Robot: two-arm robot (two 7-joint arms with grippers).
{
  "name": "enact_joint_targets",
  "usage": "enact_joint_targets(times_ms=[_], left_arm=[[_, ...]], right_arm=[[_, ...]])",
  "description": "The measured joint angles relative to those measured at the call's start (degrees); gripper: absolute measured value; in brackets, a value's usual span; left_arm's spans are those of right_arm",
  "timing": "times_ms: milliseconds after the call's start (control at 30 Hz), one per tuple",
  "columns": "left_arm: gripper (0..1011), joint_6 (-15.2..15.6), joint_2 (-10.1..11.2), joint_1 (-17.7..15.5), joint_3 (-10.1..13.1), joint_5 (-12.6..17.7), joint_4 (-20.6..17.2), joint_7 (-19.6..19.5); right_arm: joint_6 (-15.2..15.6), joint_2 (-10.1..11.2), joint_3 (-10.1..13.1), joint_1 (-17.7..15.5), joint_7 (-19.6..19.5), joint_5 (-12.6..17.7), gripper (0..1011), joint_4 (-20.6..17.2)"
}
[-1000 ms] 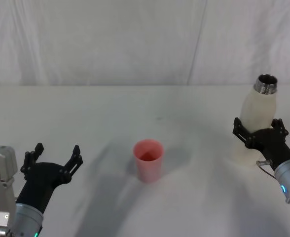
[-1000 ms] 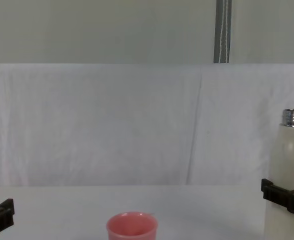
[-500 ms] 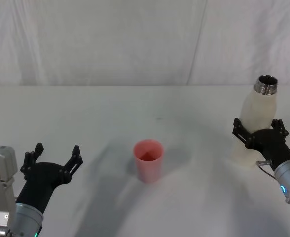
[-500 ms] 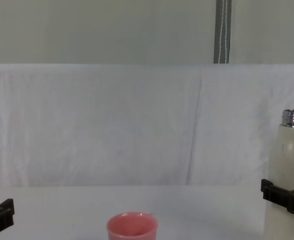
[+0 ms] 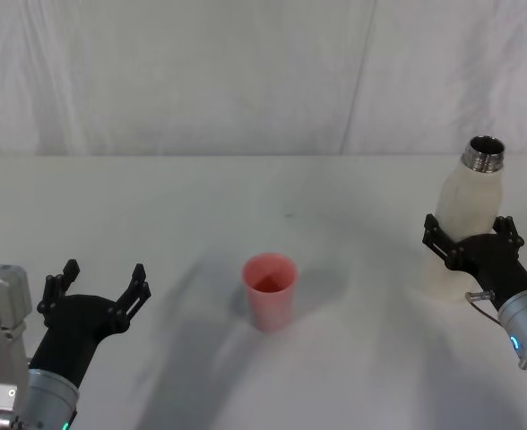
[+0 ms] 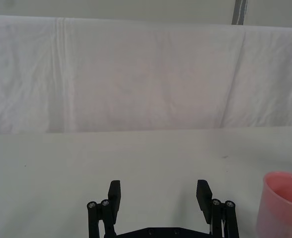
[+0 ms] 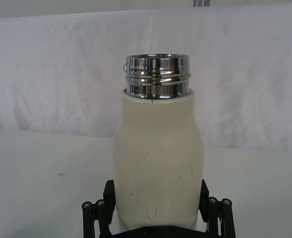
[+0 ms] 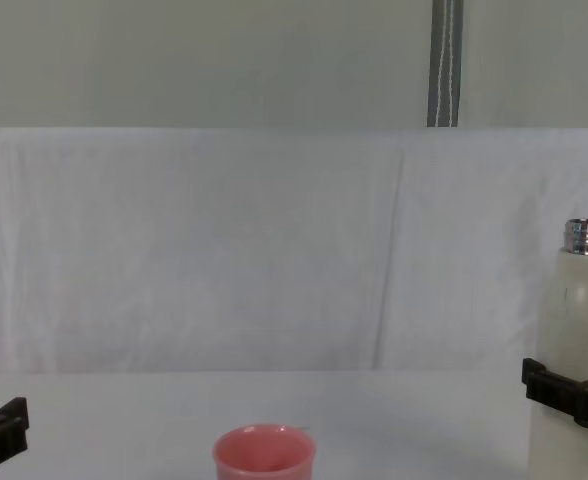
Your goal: Grasp the thermos with one hand and pour water into the cup lid.
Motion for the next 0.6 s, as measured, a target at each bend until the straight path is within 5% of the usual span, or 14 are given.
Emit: enact_joint_targets(times_ms=[600], left_arm=[[1001,0.00,0.00,0.00,0.00,0.00,0.00,0.00]], right_arm=[[0.18,0.10,0.22,-0.54,-0.08,0.31,1001,-0.71]])
